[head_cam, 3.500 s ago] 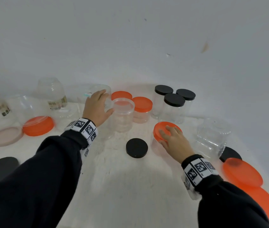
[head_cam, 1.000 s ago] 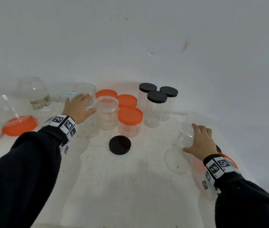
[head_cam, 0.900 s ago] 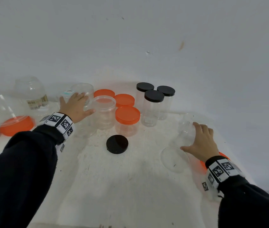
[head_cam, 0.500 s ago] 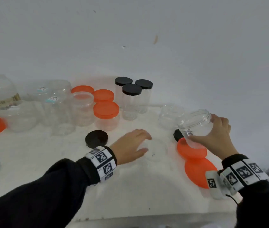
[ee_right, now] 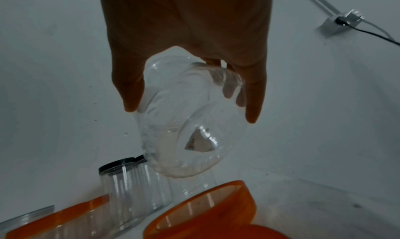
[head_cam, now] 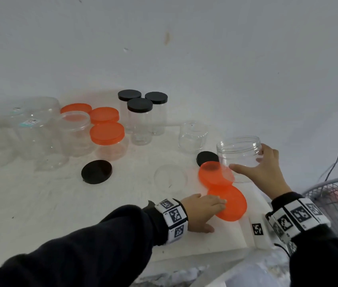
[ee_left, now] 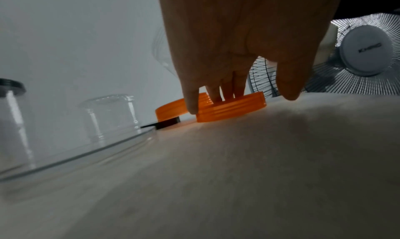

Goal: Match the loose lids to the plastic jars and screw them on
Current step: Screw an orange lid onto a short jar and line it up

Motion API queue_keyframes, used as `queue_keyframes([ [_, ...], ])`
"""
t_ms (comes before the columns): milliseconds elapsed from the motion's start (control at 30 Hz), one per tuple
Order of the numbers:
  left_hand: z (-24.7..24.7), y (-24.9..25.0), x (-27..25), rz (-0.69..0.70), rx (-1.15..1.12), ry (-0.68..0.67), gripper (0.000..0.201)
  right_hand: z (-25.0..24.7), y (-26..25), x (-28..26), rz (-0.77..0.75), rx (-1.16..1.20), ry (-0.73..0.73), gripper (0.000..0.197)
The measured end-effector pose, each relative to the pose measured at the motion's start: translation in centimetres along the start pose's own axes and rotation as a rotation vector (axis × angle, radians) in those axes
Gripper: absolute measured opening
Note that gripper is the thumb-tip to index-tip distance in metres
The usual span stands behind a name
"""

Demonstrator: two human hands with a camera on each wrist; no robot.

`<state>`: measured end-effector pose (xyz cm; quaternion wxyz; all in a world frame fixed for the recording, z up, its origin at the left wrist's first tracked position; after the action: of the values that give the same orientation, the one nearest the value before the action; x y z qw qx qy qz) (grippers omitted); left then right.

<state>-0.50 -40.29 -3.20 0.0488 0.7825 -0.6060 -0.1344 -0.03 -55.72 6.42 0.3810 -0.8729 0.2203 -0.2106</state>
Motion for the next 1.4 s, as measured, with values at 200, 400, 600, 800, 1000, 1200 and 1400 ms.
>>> queue_keyframes([
  [200, -1.3, -2.7, -4.0, -0.031, 0.016, 0.032, 0.057, 1.4, -0.7, -0.2, -0.005, 0.083, -0.05, 0.092],
  [400, -1.3, -4.8, -9.6, -0.161, 0.128, 0.015, 0.07, 4.6, -3.1, -0.8, -0.061, 0.132, -0.149, 0.091],
  [600, -1.1, -7.2, -14.3, -0.276, 0.104, 0.033, 0.074, 8.5, -6.2, -1.8, -0.096, 0.201, -0.272, 0.088],
  [800, -0.1, -9.4, -17.6, -0.375, -0.032, 0.022, 0.071, 12.8, -8.6, -3.6, -0.11, 0.241, -0.424, 0.095],
  [1000, -0.1, -10.7, -21.1, -0.498, -0.043, 0.018, 0.077, 17.0, -11.3, -5.8, -0.136, 0.226, -0.526, 0.086],
  [1200, -0.4, -14.0, -27.9, -0.656, -0.116, 0.116, 0.083, 21.2, -13.9, -8.3, -0.131, 0.265, -0.616, 0.079],
  [1400, -1.9, -17.5, -36.0, -0.889, -0.281, 0.378, 0.084, 25.8, -16.8, -11.6, -0.127, 0.275, -0.715, 0.08],
])
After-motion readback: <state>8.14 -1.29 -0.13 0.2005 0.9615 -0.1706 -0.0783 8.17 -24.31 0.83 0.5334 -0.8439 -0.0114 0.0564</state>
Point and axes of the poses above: each hand's wrist, its own x-axis towards the middle knuckle, its own z-axis out of the palm, y = z × x, the point moved 7 cm from there along x, towards the middle knuckle, and after that the axes turned 2 degrees about z, right-handed, at the moved point
